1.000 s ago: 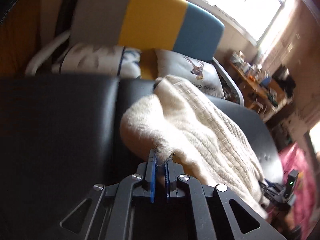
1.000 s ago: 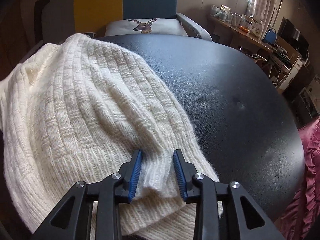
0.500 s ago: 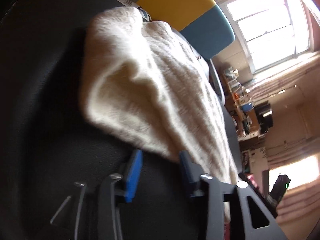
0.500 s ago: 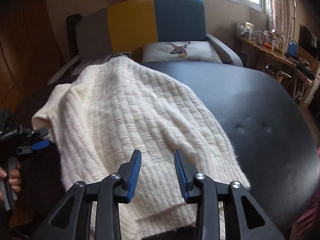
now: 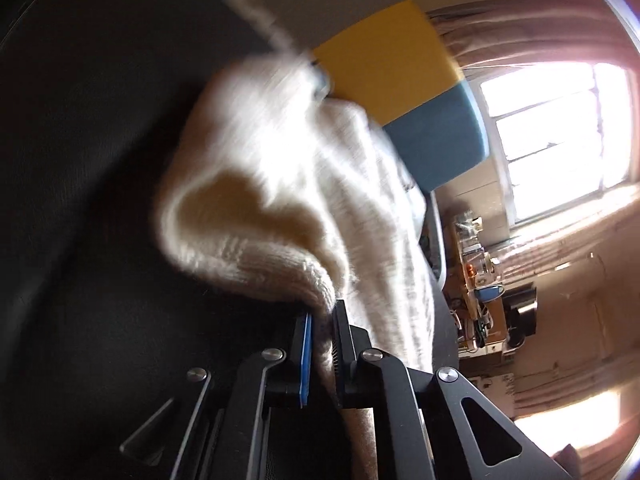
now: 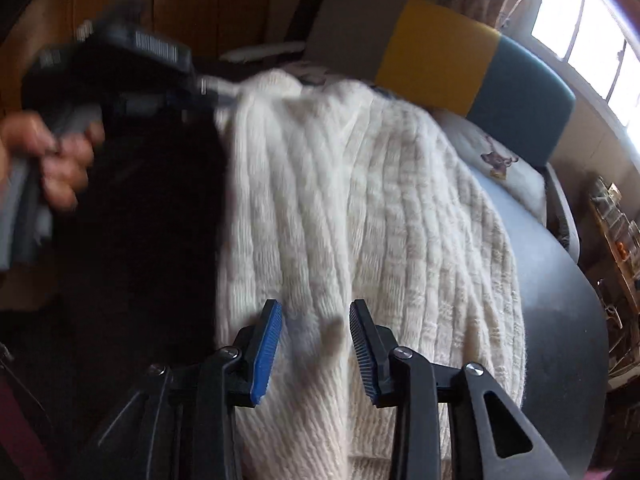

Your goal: Fold clothes

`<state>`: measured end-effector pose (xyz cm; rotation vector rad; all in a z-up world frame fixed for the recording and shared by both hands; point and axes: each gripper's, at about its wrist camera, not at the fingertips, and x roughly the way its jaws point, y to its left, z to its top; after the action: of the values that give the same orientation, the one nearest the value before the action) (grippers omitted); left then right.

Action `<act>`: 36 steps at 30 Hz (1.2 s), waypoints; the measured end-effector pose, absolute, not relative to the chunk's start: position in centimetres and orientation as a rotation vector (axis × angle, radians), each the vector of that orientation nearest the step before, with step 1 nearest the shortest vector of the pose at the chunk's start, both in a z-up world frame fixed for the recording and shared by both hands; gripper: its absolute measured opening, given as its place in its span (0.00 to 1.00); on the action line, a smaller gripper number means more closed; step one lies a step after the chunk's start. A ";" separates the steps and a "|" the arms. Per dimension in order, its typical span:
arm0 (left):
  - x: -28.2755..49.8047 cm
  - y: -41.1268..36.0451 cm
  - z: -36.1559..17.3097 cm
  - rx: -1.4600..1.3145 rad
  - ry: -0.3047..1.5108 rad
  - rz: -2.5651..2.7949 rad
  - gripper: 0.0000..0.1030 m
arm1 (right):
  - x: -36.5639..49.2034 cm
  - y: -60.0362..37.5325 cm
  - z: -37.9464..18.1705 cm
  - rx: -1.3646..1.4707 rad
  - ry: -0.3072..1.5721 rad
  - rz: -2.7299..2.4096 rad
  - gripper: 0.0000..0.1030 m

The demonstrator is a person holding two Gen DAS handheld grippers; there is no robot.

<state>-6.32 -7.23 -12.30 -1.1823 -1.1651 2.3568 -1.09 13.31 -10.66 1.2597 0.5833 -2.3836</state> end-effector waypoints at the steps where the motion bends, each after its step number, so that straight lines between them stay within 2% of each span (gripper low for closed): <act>1: -6.3 -7.5 -10.6 -1.125 -1.104 2.395 0.07 | -1.3 13.6 -11.1 1.269 0.515 -2.397 0.39; 8: -9.2 -8.8 -0.6 -0.874 -0.677 2.615 0.07 | -2.7 18.2 -12.4 1.309 -0.174 -2.376 0.39; 11: -11.1 -10.4 0.0 -0.935 -0.666 2.589 0.08 | -2.7 20.0 -13.0 1.284 -0.402 -2.337 0.37; 12: -11.1 -11.7 -0.7 -0.958 -0.736 2.570 0.08 | -2.7 20.2 -13.1 1.278 -0.442 -2.328 0.37; 14: -10.6 -14.5 -2.6 -1.031 -0.867 2.510 0.09 | -2.4 20.0 -13.0 1.269 -0.437 -2.333 0.37; 17: -8.3 -16.2 -7.1 -1.152 -1.031 2.454 0.17 | -2.1 19.7 -12.8 1.259 -0.412 -2.348 0.38; 20: -4.7 -18.0 -10.2 -1.225 -1.074 2.480 0.26 | -1.7 19.7 -12.8 1.242 -0.415 -2.360 0.39; 22: -2.7 -18.8 -12.0 -1.261 -1.107 2.483 0.39 | -1.4 19.7 -12.8 1.226 -0.413 -2.372 0.39; 23: -1.9 -18.9 -12.6 -1.271 -1.119 2.475 0.40 | -1.3 19.6 -12.7 1.225 -0.410 -2.379 0.39; 25: -1.1 -18.4 -13.1 -1.280 -1.093 2.494 0.45 | -1.0 19.5 -12.6 1.228 -0.404 -2.389 0.39; 31: -3.2 -14.5 -12.6 -1.226 -0.740 2.711 0.52 | -1.9 19.4 -12.5 1.292 -0.402 -2.372 0.40; 32: -3.8 -14.2 -12.7 -1.238 -0.713 2.725 0.52 | -2.2 19.4 -12.5 1.322 -0.421 -2.355 0.40; 33: -4.4 -13.8 -12.7 -1.250 -0.685 2.738 0.39 | -2.4 19.5 -12.5 1.353 -0.441 -2.335 0.40; 34: -5.0 -13.5 -12.7 -1.258 -0.658 2.752 0.07 | -2.6 19.5 -12.4 1.378 -0.448 -2.321 0.40; 36: -5.4 -14.1 -10.5 -1.171 -0.618 2.829 0.07 | -2.8 19.3 -12.2 1.414 -0.441 -2.307 0.40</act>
<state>-5.37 -14.13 -10.45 -1.1706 -0.6185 2.8293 -2.79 19.34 -12.25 1.4135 -0.4414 -2.3066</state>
